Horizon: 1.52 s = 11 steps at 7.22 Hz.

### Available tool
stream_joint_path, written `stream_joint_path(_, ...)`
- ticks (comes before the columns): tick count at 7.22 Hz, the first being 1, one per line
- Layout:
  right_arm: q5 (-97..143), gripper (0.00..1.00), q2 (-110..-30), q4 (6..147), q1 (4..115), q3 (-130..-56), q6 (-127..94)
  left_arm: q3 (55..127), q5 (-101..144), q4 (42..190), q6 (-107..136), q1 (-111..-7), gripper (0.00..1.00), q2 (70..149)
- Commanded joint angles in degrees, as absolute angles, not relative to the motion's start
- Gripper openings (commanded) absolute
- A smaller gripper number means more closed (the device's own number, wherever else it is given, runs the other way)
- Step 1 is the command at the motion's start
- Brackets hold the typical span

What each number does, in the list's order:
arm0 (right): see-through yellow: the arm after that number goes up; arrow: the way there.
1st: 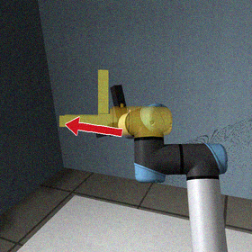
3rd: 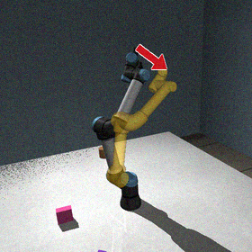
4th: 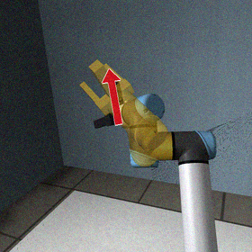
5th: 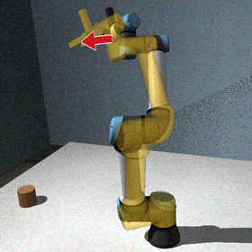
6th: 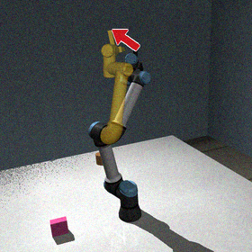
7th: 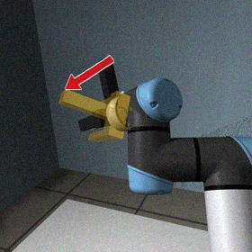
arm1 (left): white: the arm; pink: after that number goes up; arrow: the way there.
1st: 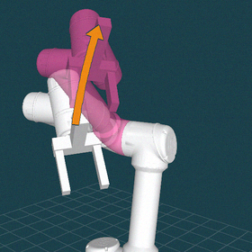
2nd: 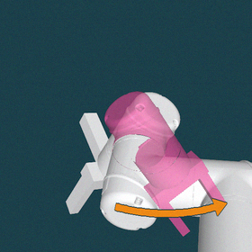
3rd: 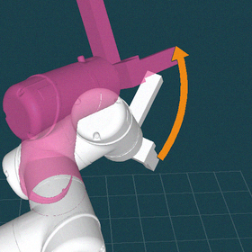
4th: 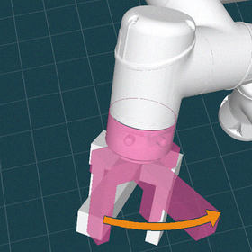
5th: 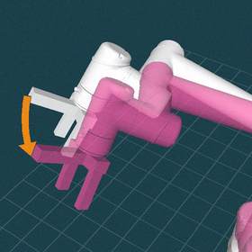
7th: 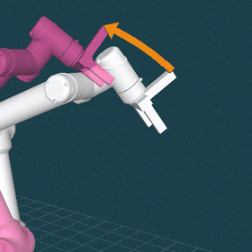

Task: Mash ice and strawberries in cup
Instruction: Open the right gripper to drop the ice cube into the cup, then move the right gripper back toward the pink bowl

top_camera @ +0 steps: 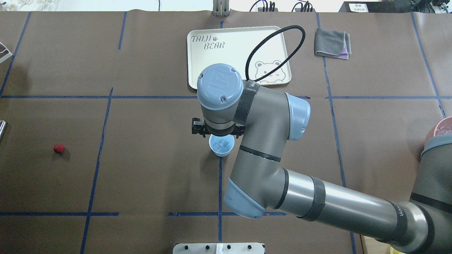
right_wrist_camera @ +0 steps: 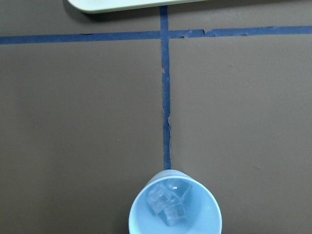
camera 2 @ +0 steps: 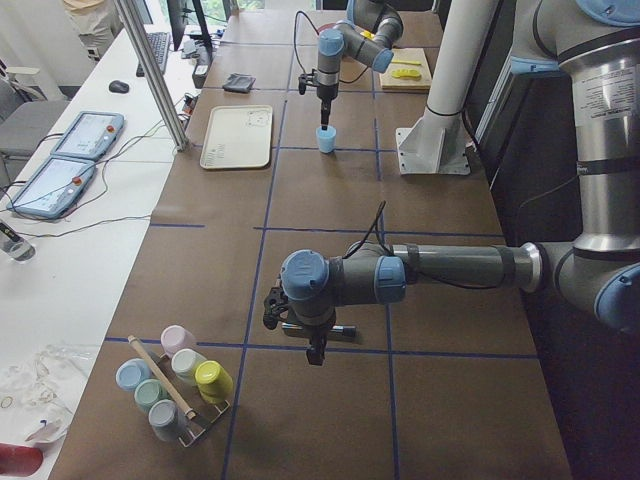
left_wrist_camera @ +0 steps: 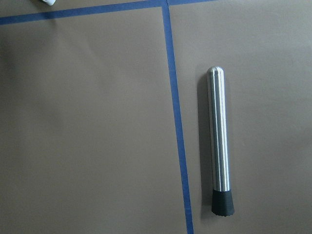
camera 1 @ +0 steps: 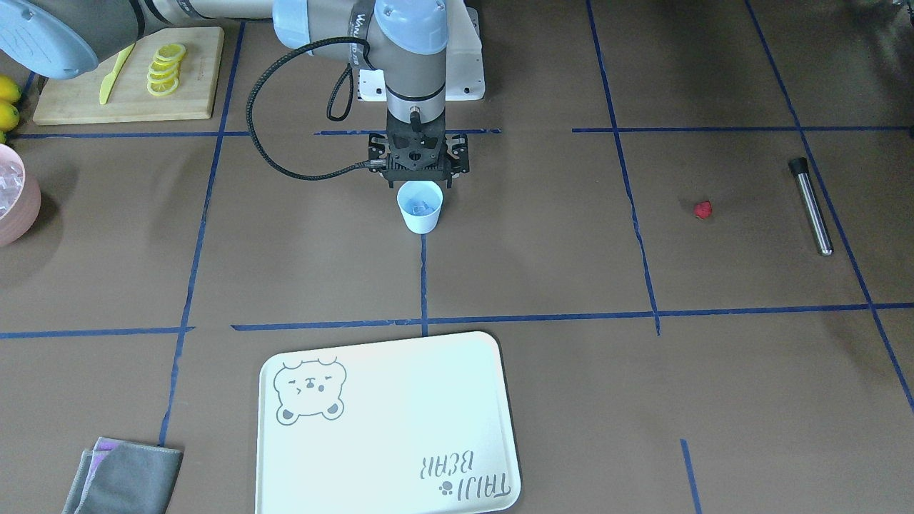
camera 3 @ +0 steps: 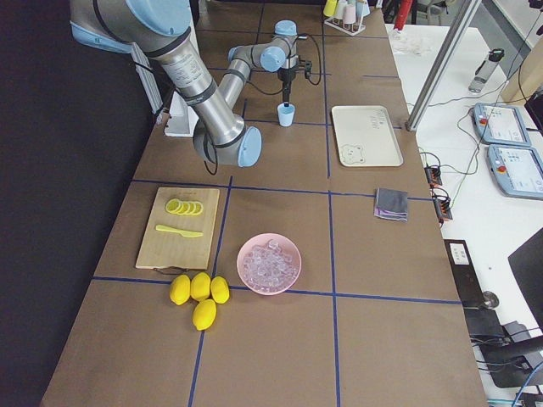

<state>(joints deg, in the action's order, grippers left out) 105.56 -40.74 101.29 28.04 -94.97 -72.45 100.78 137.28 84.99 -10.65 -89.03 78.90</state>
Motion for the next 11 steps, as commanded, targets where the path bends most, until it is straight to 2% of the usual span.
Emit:
stream_joint_path(1,109.74,0.99,-41.83,102.38,34.07,-96.32,-71.29,101.60,137.20,84.99,-10.55,-89.03,1.00,79.01)
stream_joint_path(3,114.76,0.99,-46.11,108.08,42.14,-101.30,-60.01,101.60,137.02,84.82,-9.94,-89.03,1.00,80.93)
stream_joint_path(6,123.73,0.99,-62.87,108.19,58.49,-106.86,-31.22,101.60,137.20,86.73,-10.11,-89.03,1.00,82.34)
stream_joint_path(11,130.78,0.99,-91.09,107.40,85.64,-107.14,14.80,100.37,137.11,95.10,-9.93,-88.86,1.00,84.28)
